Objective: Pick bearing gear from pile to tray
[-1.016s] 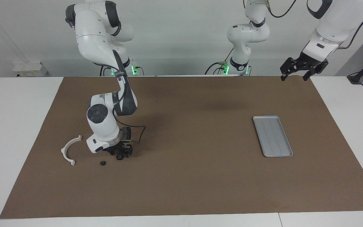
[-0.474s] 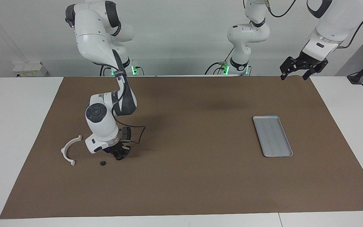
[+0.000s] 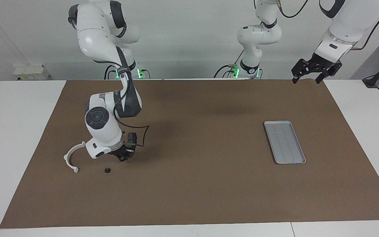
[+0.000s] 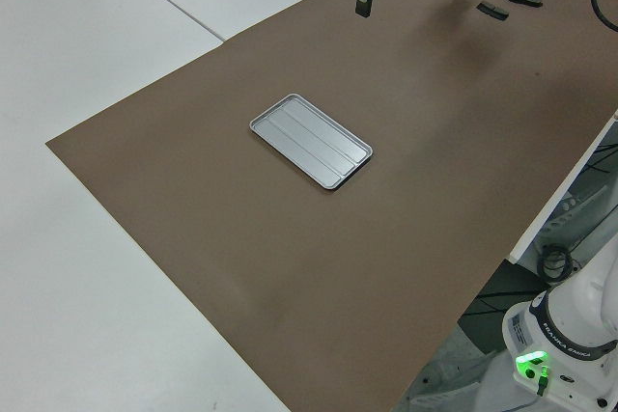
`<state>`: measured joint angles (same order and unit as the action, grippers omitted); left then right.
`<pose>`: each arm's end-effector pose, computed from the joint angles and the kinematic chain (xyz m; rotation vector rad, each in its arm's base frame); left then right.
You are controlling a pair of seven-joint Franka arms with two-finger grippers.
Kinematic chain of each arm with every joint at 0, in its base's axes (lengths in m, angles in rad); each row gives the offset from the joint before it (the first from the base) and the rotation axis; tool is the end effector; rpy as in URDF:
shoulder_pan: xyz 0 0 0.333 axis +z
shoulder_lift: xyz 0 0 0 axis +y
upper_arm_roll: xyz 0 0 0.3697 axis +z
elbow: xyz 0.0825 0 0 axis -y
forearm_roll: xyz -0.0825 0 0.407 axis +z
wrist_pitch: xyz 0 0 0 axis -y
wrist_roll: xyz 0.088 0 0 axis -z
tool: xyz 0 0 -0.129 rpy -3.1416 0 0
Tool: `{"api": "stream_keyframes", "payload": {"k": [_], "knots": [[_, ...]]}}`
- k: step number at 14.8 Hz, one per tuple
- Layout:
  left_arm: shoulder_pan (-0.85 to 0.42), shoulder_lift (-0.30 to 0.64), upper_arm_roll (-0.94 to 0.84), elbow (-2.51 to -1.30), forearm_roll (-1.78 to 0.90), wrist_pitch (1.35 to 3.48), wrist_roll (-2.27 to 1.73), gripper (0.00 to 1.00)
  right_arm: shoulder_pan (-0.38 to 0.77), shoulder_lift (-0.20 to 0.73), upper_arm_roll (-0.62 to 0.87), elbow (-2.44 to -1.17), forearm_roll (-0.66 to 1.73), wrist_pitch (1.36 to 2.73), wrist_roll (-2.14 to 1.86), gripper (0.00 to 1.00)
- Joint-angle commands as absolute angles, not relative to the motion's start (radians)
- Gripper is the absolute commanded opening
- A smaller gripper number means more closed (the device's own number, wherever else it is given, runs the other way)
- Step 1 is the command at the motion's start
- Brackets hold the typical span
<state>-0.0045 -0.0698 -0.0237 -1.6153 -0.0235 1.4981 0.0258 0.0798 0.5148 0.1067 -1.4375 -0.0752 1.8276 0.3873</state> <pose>0.5428 -0.0190 0.6673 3.1178 -0.0858 -0.0740 0.7245 0.1149 0.4018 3.0713 -0.2892 -0.1722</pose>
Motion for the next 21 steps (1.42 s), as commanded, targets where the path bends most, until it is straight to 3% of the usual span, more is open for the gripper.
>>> {"api": "stream_keyframes", "payload": {"k": [1,4,6,12,15,21], "knots": [[0.012,-0.094,-0.012,-1.634,-0.018,1.517,0.02,1.0,0.121,0.489,0.147,-1.368,-0.072,1.706,0.547,0.0],[0.021,-0.091,-0.011,-1.632,-0.017,1.531,0.028,1.0,0.221,0.482,0.184,-1.316,-0.055,1.632,0.844,0.0],[0.02,-0.091,-0.009,-1.634,-0.014,1.534,0.028,1.0,0.291,0.485,0.192,-1.313,-0.026,1.658,1.059,0.0],[0.018,-0.092,-0.011,-1.635,0.014,1.531,0.031,1.0,0.445,0.506,0.192,-1.373,-0.006,1.831,1.377,0.0],[0.018,-0.092,-0.011,-1.635,0.014,1.531,0.031,1.0,0.523,0.598,0.189,-1.373,-0.046,1.968,1.494,0.0],[0.02,-0.097,-0.011,-1.643,0.012,1.537,0.034,1.0,0.546,0.67,0.189,-1.423,-0.103,2.129,1.534,0.0]]}}
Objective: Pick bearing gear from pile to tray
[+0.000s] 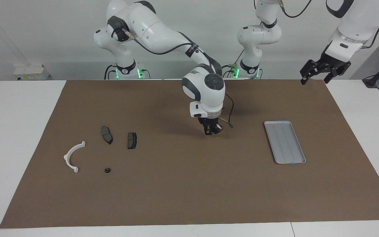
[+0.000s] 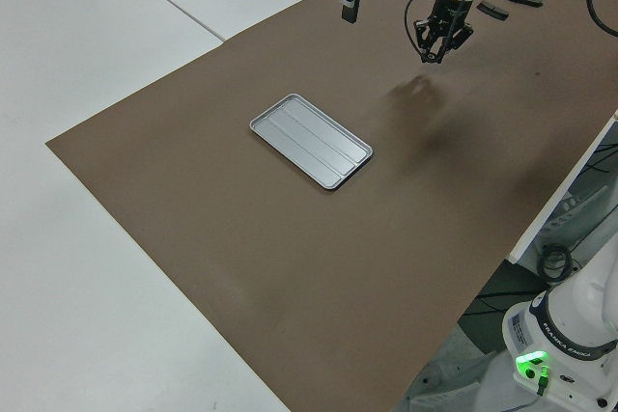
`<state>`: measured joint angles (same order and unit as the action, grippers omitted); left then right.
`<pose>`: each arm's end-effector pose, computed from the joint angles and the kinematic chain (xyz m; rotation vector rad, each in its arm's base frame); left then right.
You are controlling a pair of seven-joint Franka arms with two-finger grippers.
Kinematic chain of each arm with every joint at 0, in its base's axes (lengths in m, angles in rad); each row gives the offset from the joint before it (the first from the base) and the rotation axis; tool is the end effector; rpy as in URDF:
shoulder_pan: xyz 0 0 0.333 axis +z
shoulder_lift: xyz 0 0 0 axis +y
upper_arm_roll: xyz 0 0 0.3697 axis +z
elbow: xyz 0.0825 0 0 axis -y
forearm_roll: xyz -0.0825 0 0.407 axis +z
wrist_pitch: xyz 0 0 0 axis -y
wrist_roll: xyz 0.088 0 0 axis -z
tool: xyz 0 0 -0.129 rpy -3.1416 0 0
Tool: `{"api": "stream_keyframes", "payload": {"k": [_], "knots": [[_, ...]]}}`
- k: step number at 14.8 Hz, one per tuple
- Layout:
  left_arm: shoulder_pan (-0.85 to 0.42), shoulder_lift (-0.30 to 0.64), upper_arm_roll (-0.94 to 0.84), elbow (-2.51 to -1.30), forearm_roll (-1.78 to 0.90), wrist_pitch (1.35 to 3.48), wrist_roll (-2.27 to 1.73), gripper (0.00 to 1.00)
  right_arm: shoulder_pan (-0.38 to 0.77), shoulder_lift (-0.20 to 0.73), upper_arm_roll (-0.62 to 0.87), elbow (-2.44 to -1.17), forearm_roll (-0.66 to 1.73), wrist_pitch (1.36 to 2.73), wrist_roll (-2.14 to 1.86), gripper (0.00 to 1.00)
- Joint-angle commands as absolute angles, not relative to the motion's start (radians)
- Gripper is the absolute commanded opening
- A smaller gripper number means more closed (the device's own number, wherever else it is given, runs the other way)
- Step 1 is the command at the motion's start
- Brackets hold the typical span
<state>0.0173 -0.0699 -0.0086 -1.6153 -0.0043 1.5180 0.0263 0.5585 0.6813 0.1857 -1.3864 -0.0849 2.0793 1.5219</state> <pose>0.5457 0.0040 0.6690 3.1370 -0.0278 -0.0429 0.6010 0.5031 0.3250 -2.8702 1.1784 0.0430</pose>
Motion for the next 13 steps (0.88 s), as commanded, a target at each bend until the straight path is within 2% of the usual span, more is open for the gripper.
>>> {"api": "stream_keyframes", "payload": {"k": [1,4,8,9,10,13], "knots": [[0.024,-0.097,-0.011,-1.644,0.014,1.537,0.035,1.0,0.546,0.672,0.187,-1.443,-0.106,2.15,1.534,0.0],[0.031,-0.098,-0.011,-1.649,0.012,1.548,0.035,1.0,0.545,0.67,0.187,-1.499,-0.118,2.212,1.536,0.0],[0.04,-0.103,-0.011,-1.67,0.012,1.565,0.034,1.0,0.538,0.669,0.187,-1.496,-0.126,2.198,1.534,0.0],[0.044,-0.106,-0.011,-1.671,0.012,1.566,0.031,1.0,0.538,0.669,0.186,-1.488,-0.126,2.186,1.534,0.44],[0.044,-0.104,-0.011,-1.671,0.011,1.565,0.02,1.0,0.538,0.67,0.184,-1.477,-0.133,2.156,1.532,0.99],[0.043,-0.1,-0.011,-1.657,0.006,1.546,0.003,1.0,0.465,0.667,0.187,-1.372,-0.15,1.992,1.468,1.0]]}}
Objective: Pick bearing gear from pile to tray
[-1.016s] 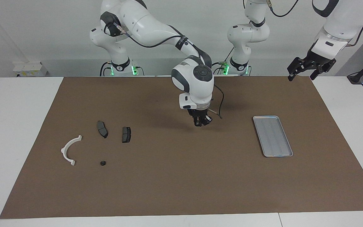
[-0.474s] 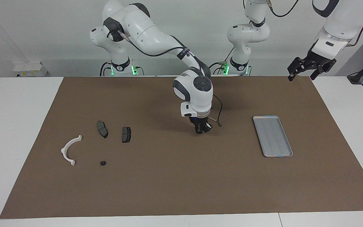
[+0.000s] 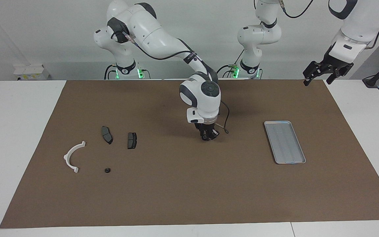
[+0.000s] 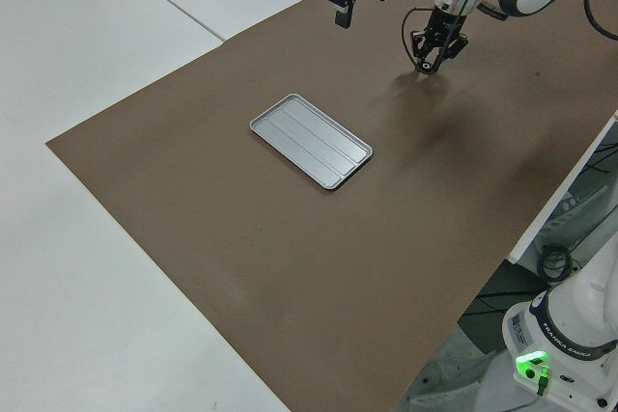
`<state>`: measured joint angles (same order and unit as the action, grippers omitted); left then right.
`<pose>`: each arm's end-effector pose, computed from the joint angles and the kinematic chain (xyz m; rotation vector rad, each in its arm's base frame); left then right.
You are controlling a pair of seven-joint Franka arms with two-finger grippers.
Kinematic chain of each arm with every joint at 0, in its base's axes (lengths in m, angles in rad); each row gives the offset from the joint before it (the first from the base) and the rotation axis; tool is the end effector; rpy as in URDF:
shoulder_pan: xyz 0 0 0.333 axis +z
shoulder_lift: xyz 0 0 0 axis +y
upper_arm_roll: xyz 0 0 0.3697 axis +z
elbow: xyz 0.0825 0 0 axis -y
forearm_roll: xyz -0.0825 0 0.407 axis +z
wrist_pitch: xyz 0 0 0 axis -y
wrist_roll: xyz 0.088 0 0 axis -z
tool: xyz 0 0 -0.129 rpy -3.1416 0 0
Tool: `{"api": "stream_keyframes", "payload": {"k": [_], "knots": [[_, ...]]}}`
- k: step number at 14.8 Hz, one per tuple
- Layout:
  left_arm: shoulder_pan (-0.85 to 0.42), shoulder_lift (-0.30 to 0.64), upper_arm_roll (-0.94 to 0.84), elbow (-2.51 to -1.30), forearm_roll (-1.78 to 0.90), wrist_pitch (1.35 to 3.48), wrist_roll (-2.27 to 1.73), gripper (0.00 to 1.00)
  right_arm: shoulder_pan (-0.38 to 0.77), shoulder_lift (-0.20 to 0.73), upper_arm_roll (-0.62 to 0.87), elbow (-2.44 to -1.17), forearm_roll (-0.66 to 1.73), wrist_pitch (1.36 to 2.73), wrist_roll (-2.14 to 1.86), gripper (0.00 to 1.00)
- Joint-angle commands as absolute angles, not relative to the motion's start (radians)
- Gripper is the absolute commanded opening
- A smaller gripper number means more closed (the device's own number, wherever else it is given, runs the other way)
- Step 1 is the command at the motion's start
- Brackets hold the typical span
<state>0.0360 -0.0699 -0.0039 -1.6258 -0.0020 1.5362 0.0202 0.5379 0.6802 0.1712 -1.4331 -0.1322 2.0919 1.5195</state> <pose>0.5474 0.0172 0.6654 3.1391 0.0186 -0.0308 0.6092 0.4767 0.3035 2.8936 -1.1907 0.0020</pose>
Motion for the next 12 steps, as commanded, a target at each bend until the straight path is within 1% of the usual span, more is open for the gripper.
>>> {"api": "stream_keyframes", "payload": {"k": [1,2,4,6,7,9,11,12], "knots": [[0.034,-0.1,-0.015,-1.654,0.009,1.536,0.0,1.0,0.433,0.658,0.189,-1.327,-0.138,1.939,1.392,1.0],[0.028,-0.097,-0.026,-1.651,0.012,1.52,-0.017,1.0,0.393,0.643,0.192,-1.304,-0.134,1.889,1.297,1.0],[0.017,-0.087,-0.092,-1.597,0.012,1.476,-0.111,1.0,0.294,0.586,0.207,-1.296,-0.118,1.807,1.063,1.0],[-0.027,-0.081,-0.19,-1.591,0.011,1.509,-0.3,1.0,0.201,0.539,0.207,-1.298,-0.118,1.748,0.823,1.0],[-0.07,-0.083,-0.222,-1.618,0.011,1.549,-0.39,1.0,0.157,0.528,0.206,-1.298,-0.12,1.729,0.733,1.0],[-0.196,-0.075,-0.25,-1.647,0.011,1.617,-0.532,1.0,0.079,0.519,0.206,-1.299,-0.121,1.726,0.57,1.0],[-0.312,-0.009,-0.249,-1.643,0.012,1.676,-0.648,1.0,0.017,0.517,0.206,-1.321,-0.13,1.75,0.513,1.0],[-0.358,0.027,-0.249,-1.643,0.023,1.709,-0.693,1.0,-0.007,0.514,0.204,-1.342,-0.132,1.787,0.509,1.0]]}}
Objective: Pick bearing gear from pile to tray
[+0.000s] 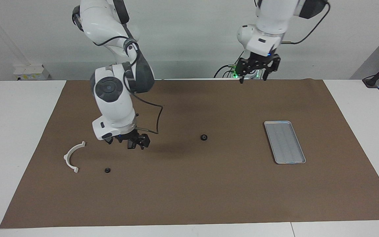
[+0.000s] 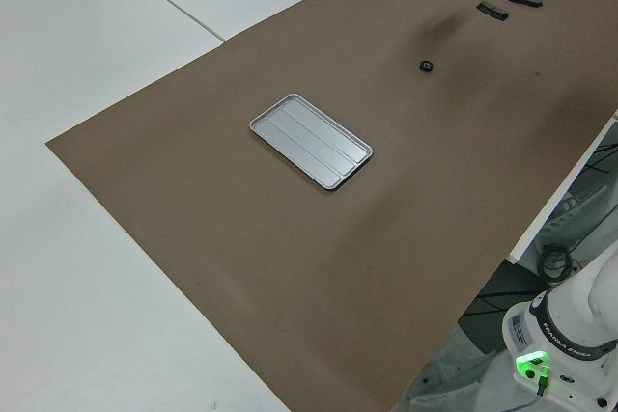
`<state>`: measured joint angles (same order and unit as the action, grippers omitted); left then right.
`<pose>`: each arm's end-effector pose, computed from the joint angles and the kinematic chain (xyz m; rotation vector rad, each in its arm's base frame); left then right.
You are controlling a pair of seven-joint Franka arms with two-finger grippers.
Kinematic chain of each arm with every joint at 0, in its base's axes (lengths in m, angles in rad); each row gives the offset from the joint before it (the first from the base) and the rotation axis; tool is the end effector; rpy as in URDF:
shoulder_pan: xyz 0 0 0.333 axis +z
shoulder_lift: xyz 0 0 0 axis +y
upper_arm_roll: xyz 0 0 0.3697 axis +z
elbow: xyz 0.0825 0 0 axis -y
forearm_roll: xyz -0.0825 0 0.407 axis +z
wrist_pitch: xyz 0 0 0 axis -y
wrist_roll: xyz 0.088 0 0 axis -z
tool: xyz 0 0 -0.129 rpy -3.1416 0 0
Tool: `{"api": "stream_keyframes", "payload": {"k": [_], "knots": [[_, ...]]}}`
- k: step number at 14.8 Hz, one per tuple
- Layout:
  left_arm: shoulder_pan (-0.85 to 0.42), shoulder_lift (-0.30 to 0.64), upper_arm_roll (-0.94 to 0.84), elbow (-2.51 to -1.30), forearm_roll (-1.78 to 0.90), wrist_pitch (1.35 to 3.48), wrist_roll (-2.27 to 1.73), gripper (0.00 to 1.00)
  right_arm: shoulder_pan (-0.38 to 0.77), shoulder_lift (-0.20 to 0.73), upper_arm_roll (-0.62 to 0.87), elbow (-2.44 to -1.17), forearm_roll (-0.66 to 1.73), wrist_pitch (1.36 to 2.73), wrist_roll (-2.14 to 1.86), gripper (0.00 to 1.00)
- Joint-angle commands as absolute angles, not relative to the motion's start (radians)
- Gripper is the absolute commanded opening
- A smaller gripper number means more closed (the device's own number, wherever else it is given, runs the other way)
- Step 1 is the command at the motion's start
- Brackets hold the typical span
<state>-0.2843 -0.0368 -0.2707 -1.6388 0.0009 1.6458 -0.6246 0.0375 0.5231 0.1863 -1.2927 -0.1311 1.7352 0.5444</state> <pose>0.4848 -0.3040 0.6494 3.1243 0.1086 0.0645 0.7381 0.1217 0.4623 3.0428 -0.4841 -0.0828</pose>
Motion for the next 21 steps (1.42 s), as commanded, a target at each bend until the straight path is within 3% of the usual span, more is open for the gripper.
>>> {"api": "stream_keyframes", "payload": {"k": [1,4,7,12,16,18,21], "knots": [[-0.403,0.081,-0.249,-1.638,0.053,1.748,-0.747,1.0,-0.024,0.509,0.204,-1.367,-0.133,1.814,0.508,1.0],[-0.425,0.159,-0.25,-1.663,0.083,1.873,-0.81,1.0,-0.072,0.503,0.199,-1.474,-0.141,1.937,0.509,1.0],[-0.425,0.164,-0.249,-1.787,0.084,2.035,-0.811,1.0,-0.104,0.537,0.199,-1.551,-0.204,2.057,0.52,1.0],[-0.433,0.294,-0.247,-1.807,0.118,2.176,-0.868,1.0,-0.14,0.621,0.198,-1.549,-0.218,2.154,0.531,1.0],[-0.453,0.337,-0.247,-1.801,0.189,2.22,-0.902,1.0,-0.13,0.647,0.198,-1.545,-0.253,2.181,0.592,0.99],[-0.442,0.363,-0.244,-1.801,0.198,2.247,-0.899,1.0,-0.132,0.649,0.198,-1.545,-0.255,2.19,0.594,0.94],[-0.436,0.39,-0.241,-1.809,0.23,2.278,-0.896,1.0,-0.136,0.649,0.199,-1.545,-0.256,2.197,0.592,0.7]]}}
